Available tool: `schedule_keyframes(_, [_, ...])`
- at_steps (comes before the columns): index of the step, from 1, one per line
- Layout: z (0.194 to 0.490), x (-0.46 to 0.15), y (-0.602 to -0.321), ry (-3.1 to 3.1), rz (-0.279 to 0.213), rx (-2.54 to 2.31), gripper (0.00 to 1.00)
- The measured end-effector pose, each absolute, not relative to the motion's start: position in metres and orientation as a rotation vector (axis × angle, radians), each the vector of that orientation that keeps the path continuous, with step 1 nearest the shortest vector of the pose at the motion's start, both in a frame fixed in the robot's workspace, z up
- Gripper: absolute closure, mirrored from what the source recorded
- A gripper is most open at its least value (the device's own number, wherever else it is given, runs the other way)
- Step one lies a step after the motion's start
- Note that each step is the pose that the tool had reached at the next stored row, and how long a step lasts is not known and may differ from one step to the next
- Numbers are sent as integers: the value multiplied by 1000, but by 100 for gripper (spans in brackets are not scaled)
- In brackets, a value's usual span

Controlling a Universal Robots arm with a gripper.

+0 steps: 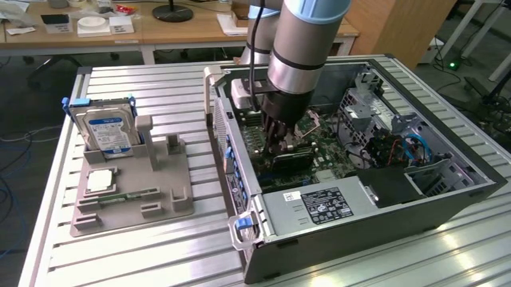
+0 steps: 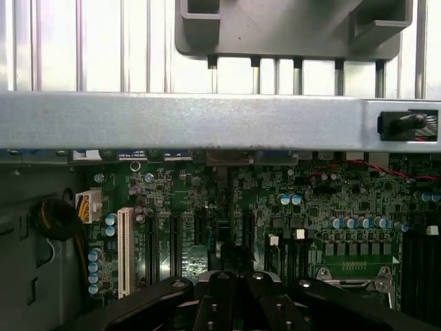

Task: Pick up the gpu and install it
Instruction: 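Press down on the gpu until it lock into place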

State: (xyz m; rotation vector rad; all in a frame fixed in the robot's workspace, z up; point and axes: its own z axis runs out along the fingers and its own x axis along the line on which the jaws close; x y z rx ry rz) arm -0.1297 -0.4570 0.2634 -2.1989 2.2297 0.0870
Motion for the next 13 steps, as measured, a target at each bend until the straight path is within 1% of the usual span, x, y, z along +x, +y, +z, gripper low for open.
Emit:
schedule_keyframes(4, [262, -130, -457, 2229, 87, -2198, 90])
schedule_keyframes(9, [273, -130, -457, 2229, 88, -2198, 90])
schedule_keyframes(13, [273, -130, -457, 2228, 88, -2198, 90])
